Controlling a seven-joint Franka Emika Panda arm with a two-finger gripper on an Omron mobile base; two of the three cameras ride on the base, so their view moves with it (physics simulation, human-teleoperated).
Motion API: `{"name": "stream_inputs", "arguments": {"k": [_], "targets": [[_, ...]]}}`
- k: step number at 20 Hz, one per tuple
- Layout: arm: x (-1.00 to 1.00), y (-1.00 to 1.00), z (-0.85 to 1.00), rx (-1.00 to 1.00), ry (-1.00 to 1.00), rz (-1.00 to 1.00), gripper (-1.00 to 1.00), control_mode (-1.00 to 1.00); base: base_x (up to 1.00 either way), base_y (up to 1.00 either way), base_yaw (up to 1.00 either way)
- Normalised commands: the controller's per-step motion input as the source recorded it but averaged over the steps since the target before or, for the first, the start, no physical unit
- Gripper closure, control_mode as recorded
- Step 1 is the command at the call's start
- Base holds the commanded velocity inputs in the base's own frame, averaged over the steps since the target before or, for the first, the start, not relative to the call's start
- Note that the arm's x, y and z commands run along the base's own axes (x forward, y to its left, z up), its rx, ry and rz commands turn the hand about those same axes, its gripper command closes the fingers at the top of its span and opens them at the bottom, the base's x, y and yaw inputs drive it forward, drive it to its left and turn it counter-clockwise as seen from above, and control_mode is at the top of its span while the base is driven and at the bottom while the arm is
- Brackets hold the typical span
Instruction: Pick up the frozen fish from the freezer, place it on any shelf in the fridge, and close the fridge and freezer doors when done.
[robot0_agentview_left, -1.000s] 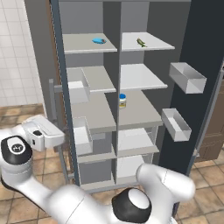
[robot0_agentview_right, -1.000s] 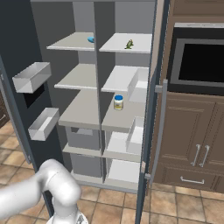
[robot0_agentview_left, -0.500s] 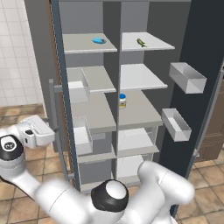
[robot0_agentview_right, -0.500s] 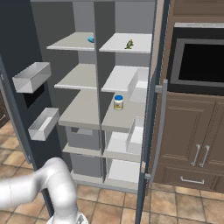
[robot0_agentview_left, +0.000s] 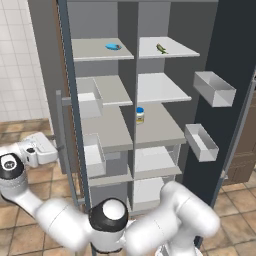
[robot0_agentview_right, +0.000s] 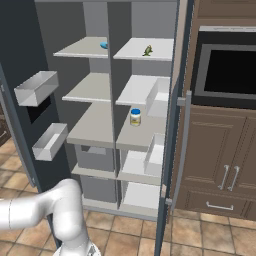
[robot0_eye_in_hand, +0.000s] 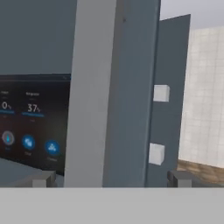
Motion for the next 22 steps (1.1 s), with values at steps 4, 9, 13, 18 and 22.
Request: {"name": "stream_inputs", "arguments": {"k": [4,9,13,18,22], "targets": [[0.16,-0.01,-0.18,0.00,0.00,0.00,-1.00,-1.00,0.00,0.00,0.00],[0.14,-0.10,-0.08,0.00,0.00,0.00,-1.00,-1.00,0.00,0.00,0.00],[0.26,-0.23,-0.05,0.00,0.00,0.00,-1.00,-1.00,0.00,0.00,0.00],[0.14,-0.70,0.00,0.00,0.00,0.01,-1.00,-1.00,0.00,0.00,0.00],[0.00,-0.91,0.00,0.01,0.00,0.05,-1.00,-1.00,0.00,0.00,0.00]]}}
